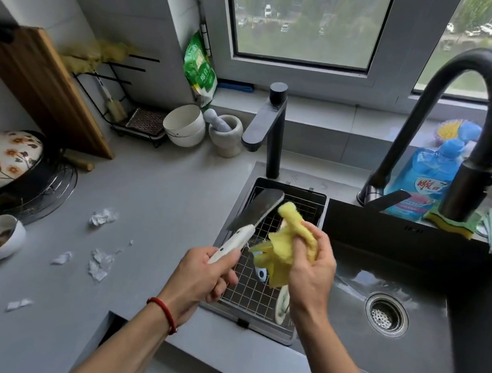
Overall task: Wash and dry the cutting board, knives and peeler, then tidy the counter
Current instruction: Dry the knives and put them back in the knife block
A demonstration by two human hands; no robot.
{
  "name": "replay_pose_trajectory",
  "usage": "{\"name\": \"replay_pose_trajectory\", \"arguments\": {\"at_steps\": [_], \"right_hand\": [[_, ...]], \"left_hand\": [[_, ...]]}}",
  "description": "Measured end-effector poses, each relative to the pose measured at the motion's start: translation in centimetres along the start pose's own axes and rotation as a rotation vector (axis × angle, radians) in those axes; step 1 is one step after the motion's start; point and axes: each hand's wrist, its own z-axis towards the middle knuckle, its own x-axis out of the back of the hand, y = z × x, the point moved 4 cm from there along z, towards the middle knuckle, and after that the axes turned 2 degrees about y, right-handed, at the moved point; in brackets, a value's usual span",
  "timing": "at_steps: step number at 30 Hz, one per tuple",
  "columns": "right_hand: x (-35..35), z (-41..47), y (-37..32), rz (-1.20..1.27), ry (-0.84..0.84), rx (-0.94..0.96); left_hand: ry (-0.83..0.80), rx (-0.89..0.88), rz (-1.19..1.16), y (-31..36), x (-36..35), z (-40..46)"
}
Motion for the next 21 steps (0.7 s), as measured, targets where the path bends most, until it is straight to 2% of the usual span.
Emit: {"name": "replay_pose_trajectory", "arguments": {"at_steps": [2, 5, 7, 10, 13, 15, 18, 21], "right_hand": [[-1.0, -1.2, -1.2, 0.017, -0.04, 0.048], [-4.5, -3.0, -3.0, -0.253, -0.25, 0.215], [-5.9, -4.7, -3.5, -0.368, -0.266, 0.28], [-5.9, -7.2, -3.2, -0.265, -0.251, 0.168], [-5.3, -7.7, -3.0, -0.168, -0.351, 0.152], [-5.2, -6.5, -3.3, -0.195, -0.327, 0.204], [-5.6, -5.9, -3.7, -0.191, -0.136, 0.177], [-6.2, -7.4, -3.6, -0.196, -0.166, 0.135]], "left_hand": [[-0.005, -0.02, -0.025, 0.2, -0.3, 0.0], [0.043, -0.075, 0.06, 0.5, -1.4, -0.2], [0.134, -0.068, 0.111, 0.7, -1.4, 0.1], [0.222, -0.016, 0.038, 0.7, -0.8, 0.9], [0.168, 0.023, -0.15, 0.4, -1.3, 0.3], [0.145, 0.012, -0.156, 0.2, -1.7, -0.1], [0.115, -0.053, -0.07, 0.4, -2.3, 0.2], [0.096, -0.13, -0.08, 1.4, -2.3, 0.5]]}}
